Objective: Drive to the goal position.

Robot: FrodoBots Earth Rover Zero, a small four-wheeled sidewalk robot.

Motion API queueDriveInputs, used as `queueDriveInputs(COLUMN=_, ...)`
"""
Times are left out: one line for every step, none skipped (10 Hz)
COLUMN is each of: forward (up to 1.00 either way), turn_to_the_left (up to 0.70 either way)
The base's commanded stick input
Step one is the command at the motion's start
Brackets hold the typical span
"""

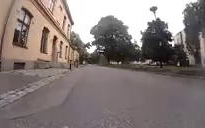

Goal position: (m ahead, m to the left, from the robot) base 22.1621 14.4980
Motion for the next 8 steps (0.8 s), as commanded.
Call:
queueDriveInputs(forward=0.70, turn_to_the_left=0.00)
queueDriveInputs(forward=0.70, turn_to_the_left=0.00)
queueDriveInputs(forward=0.70, turn_to_the_left=0.00)
queueDriveInputs(forward=0.70, turn_to_the_left=0.00)
queueDriveInputs(forward=0.70, turn_to_the_left=0.00)
queueDriveInputs(forward=0.70, turn_to_the_left=0.00)
queueDriveInputs(forward=0.70, turn_to_the_left=-0.01)
queueDriveInputs(forward=0.70, turn_to_the_left=-0.09)
